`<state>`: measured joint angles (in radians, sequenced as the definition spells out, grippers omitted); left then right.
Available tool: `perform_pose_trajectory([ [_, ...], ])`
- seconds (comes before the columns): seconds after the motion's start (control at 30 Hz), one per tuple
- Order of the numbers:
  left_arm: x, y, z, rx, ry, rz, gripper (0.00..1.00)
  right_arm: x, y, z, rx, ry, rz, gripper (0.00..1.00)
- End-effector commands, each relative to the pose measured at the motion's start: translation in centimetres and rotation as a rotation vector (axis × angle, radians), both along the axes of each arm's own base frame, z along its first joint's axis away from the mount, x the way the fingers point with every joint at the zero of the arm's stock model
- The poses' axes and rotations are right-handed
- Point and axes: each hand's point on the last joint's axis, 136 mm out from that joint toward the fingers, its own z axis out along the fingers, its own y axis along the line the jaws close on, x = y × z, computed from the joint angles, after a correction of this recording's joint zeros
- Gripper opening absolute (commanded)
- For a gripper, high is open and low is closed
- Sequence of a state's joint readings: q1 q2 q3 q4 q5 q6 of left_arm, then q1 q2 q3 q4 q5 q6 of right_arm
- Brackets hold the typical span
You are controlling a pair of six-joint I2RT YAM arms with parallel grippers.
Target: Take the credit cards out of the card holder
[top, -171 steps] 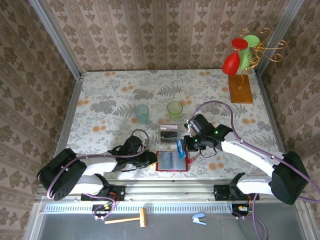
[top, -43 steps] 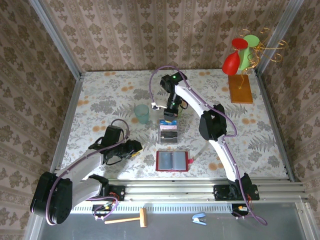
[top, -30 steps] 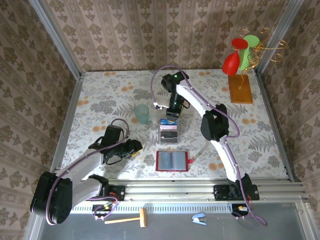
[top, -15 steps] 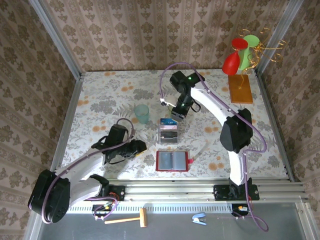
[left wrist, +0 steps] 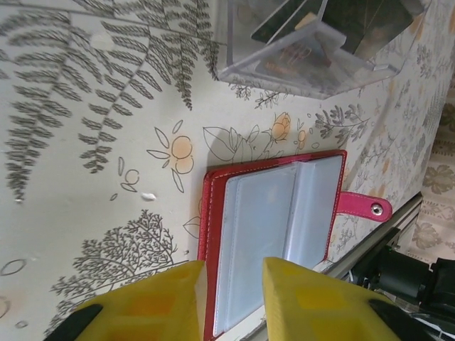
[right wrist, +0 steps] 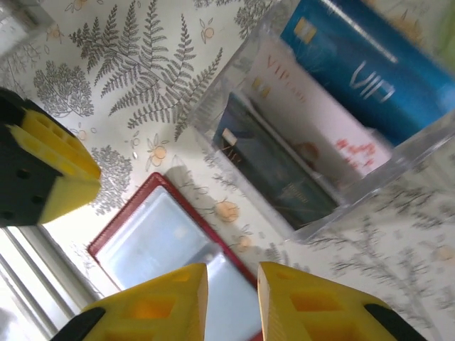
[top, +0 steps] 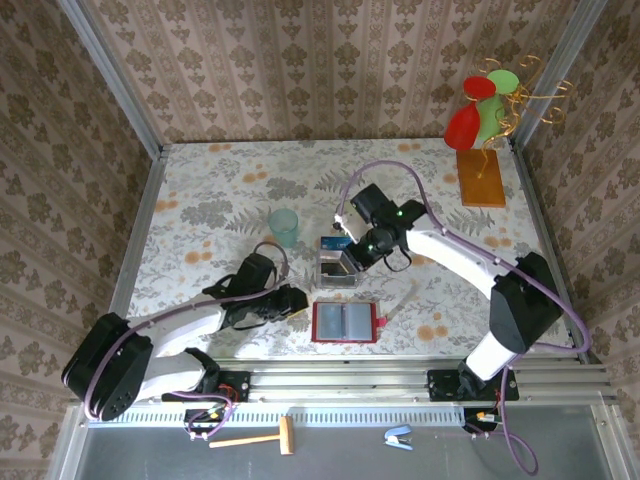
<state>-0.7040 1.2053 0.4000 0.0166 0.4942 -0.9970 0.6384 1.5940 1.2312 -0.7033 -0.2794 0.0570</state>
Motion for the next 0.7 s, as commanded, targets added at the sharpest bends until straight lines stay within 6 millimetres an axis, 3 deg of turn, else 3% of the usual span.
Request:
perform_pose_trajectory([
  [0.0,-0.2,-0.7,-0.6,-0.011,-0.006,0.002,0.23,0.1,1.2,0.3,0.096,0.002,-0.192,0.21],
  [0.1,-0.9,-1.1,-1.4,-0.007,0.005,-0.012,0.20,-0.8,1.8,-0.4,0.138,0.039,-0.298,0.13],
  [0.23,-1.8,-1.4,-2.4,-0.004,0.018,-0.023,0.17,-2.5,2.3,-1.5,0.174,0.129,-0.393,0.10],
  [0.5,-2.9,-1.5,-3.5,0.009,0.027,-0.031,0.13,-4.9,2.9,-3.3,0.164,0.192,-0.409,0.10],
  [0.67,-2.9,-1.4,-3.0,0.004,0.014,-0.023,0.12,-5.5,3.2,-3.8,0.164,0.201,-0.420,0.10],
])
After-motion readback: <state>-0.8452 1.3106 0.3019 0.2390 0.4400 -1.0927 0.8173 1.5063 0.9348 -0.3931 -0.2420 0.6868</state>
